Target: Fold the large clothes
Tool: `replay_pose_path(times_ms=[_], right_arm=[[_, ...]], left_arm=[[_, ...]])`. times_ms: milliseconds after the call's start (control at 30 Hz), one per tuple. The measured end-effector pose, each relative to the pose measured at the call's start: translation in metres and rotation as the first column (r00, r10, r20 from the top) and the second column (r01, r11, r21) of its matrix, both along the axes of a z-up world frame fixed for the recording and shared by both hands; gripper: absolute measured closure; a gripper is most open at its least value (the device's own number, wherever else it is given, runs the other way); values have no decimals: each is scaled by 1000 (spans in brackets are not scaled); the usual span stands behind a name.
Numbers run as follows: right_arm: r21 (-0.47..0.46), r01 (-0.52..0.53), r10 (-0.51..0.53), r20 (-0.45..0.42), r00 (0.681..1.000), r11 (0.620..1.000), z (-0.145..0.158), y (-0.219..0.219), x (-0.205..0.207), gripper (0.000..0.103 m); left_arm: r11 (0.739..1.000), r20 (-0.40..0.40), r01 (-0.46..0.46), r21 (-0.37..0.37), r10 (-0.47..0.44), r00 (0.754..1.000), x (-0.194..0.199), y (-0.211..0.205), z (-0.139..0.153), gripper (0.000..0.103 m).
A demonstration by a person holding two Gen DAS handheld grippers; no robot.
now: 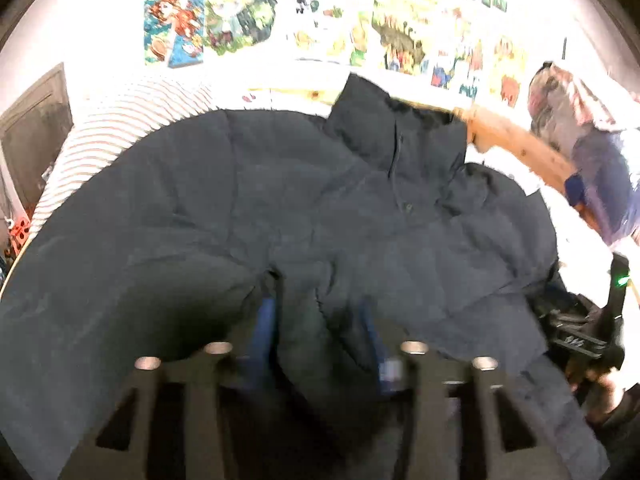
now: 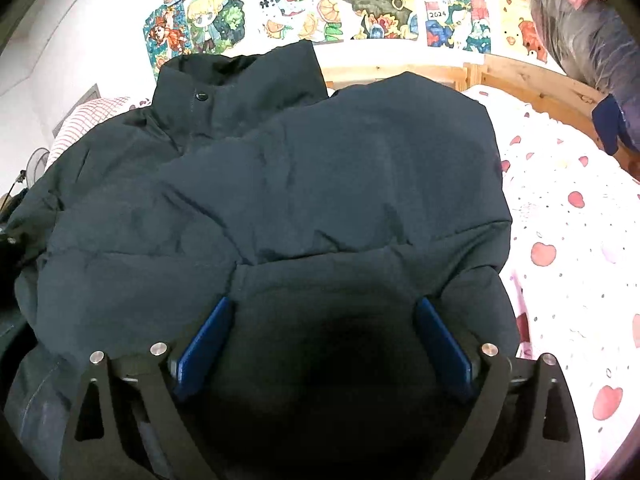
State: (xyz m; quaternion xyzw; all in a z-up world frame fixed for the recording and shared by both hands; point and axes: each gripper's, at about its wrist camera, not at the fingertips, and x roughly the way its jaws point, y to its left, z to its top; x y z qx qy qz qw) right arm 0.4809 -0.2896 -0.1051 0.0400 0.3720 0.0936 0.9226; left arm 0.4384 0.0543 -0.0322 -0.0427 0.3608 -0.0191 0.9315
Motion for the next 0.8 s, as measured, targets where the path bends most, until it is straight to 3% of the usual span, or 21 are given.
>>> replay_pose_path(times_ms=[33,133,300,433,567,800], right_arm=[[-3,6,-5,7,1000,1000,0,1,-3,12],[-19,26,-25,33,999,999,6,-13,1,11],[-66,62,-58,51,997,996,16,-12,-10,10],[-114,84,-77,66,995,990,22,-9,-23,10],[-197,101,-83,97,992,975,32,2,-32,9],[-381,41,7,124,992,924,48,43,-43,10]], left_arm=[[1000,28,-10,-28,11,1000,-8,3,6,45],[990,113,-102,-96,112,987,-45,15,24,14],[969,95,-174,-176,193,977,-88,39,45,13],[938,57,-252,-238,273,960,-123,55,43,11],[866,-39,-373,-334,382,923,-166,87,23,10],[741,-118,-510,-438,515,849,-236,131,-7,10]])
